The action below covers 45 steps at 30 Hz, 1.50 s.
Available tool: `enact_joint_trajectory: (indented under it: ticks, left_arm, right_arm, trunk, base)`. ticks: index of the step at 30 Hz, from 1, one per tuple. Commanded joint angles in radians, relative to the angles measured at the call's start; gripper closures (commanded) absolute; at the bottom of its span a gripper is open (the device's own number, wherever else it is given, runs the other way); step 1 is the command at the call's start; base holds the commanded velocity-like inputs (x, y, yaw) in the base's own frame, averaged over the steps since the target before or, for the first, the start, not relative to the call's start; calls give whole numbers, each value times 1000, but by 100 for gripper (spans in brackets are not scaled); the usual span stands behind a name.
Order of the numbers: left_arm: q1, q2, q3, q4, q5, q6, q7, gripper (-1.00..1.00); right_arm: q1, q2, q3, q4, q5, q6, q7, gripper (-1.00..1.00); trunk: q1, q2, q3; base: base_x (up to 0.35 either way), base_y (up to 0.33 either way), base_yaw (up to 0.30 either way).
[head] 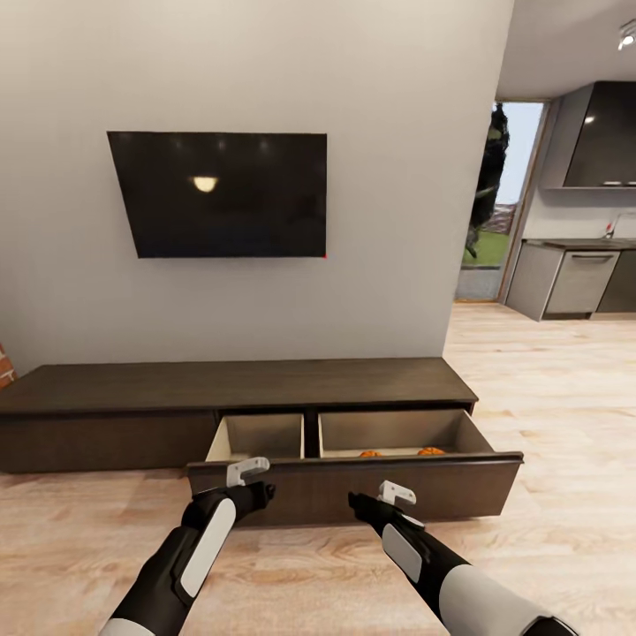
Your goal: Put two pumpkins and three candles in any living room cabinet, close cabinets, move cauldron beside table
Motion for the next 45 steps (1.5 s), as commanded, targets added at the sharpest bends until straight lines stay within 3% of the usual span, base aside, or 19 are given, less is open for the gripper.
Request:
enact_joint_trajectory:
  ticks: [1,8,16,23,28,32,35,40,45]
  left_arm:
    - [-1,1,-2,-1,10,1,10,-100]
    - [-1,2,-2,7,6,-9,12,-100]
    - [-1,22,-7,80,-5,-124,12,-100]
    - [-1,33,-12,130,-21,-161,11,-100]
    - [-1,32,-20,184,-54,-283,11,-100]
    - [-1,29,-23,245,-124,-387,3,-100]
    - [-1,25,-26,287,-146,-469,-1,-100]
    - [-1,22,-105,391,-151,-619,-3,-100]
    - [-1,20,-132,508,-151,-749,-3,-100]
  right_arm:
    - [-1,-1,8,-2,-8,1,-7,-100]
    - [0,-1,10,0,-6,0,-6,-100]
    - [1,1,12,14,0,-58,-14,-100]
    - [0,1,12,18,-2,-63,-18,-100]
    - [1,2,14,38,1,-96,-20,-100]
    - [1,10,19,152,4,-233,-20,-100]
    - [1,9,20,203,6,-316,-20,-100]
    - [17,5,22,219,12,-396,-16,-100]
    - [33,6,25,222,14,-470,-7,-100]
  trunk:
    - [4,-8,-4]
    - [31,-57,-26]
    - [61,-113,-51]
    - [88,-162,-73]
    - [107,-197,-89]
    - [123,-225,-101]
    - [134,-246,-111]
    - [153,-281,-126]
    - [172,-316,-142]
  base:
    - [0,0,0]
    - [0,0,0]
    - [0,0,0]
    - [0,0,0]
    - [0,0,0]
    - [0,0,0]
    - [0,0,0]
    - [0,0,0]
    - [0,0,0]
